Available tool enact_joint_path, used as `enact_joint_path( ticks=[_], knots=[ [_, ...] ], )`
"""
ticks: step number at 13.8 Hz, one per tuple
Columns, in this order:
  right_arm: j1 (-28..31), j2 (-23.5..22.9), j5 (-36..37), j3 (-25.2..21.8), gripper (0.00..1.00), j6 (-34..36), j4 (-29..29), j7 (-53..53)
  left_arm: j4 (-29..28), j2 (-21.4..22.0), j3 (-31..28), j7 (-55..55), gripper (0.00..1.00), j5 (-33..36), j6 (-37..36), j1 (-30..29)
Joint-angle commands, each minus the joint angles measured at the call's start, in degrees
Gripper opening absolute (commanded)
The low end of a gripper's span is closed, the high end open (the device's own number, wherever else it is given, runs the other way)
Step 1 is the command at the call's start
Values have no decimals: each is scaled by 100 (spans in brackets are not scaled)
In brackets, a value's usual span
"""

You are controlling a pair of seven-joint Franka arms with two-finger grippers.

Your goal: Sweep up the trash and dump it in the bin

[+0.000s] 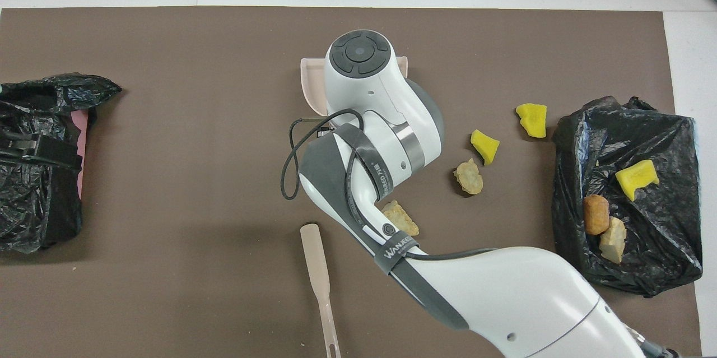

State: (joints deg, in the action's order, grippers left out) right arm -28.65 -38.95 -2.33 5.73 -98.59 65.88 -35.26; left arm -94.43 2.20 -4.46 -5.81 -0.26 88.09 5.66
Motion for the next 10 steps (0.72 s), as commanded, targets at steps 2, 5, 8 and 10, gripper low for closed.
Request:
enact_joint_path(
  ticks=[2,5,8,10],
  knots=[
    [-166,-191,-391,51,0,-256,-224,-148,-154,122,-2,-70,100,105,94,-3],
    [-273,-394,-452,51,0,-537,-207,-192,-154,122,-2,-70,100,114,94,-3],
    [-308,-394,-576,51,0,-608,-102,-192,-154,122,-2,-70,100,114,94,-3],
    [-317,-359,-672,51,0,-687,21,-192,-154,122,-2,-70,100,105,94,-3]
  ],
)
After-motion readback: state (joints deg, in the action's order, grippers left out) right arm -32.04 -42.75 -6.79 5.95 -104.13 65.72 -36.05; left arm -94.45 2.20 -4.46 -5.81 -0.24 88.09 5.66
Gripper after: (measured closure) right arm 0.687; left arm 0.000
